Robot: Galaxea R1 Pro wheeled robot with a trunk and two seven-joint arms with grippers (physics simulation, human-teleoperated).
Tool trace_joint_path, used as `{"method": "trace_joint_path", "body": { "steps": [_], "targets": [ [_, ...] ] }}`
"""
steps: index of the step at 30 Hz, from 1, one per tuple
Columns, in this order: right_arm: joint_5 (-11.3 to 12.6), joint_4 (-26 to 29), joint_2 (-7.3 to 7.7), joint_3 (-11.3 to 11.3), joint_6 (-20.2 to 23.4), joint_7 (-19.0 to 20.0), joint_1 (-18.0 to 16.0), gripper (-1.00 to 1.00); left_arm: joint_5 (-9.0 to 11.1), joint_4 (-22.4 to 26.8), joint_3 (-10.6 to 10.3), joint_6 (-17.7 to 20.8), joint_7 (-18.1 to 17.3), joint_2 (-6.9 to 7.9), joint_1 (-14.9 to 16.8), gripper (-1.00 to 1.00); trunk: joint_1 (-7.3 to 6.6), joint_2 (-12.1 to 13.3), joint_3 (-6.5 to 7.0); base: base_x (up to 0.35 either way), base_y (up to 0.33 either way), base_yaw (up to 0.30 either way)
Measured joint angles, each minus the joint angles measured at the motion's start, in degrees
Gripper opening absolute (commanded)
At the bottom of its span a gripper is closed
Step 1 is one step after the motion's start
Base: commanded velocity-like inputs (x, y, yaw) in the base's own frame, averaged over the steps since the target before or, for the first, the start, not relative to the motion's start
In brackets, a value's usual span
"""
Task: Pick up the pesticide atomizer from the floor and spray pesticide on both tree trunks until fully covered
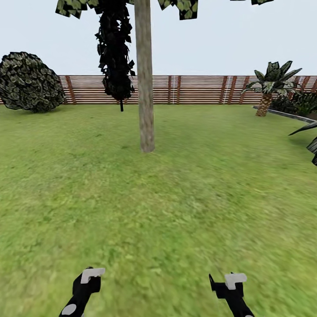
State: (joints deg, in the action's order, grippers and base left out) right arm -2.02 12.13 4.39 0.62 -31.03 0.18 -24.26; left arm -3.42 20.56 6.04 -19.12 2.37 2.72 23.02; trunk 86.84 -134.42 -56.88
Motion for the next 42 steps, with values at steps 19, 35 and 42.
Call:
{"method": "trace_joint_path", "body": {
  "steps": [19,35,42],
  "targets": [
    [0.00,0.00,-0.04,0.00,0.00,0.09,0.00,1.00,0.00,-0.02,0.01,0.04,0.00,-0.01,0.00,-1.00,0.00,0.00,0.00,0.339,0.000,0.077],
    [0.00,0.00,-0.05,0.00,0.00,0.09,0.00,1.00,0.02,0.00,0.03,0.04,0.00,-0.01,0.00,-1.00,0.00,0.00,0.00,0.339,0.000,0.002],
    [0.00,0.00,-0.03,0.00,0.00,0.09,0.00,1.00,0.06,-0.01,0.00,0.04,0.00,-0.02,0.00,-1.00,0.00,0.00,0.00,0.339,0.014,0.000]
  ]
}}
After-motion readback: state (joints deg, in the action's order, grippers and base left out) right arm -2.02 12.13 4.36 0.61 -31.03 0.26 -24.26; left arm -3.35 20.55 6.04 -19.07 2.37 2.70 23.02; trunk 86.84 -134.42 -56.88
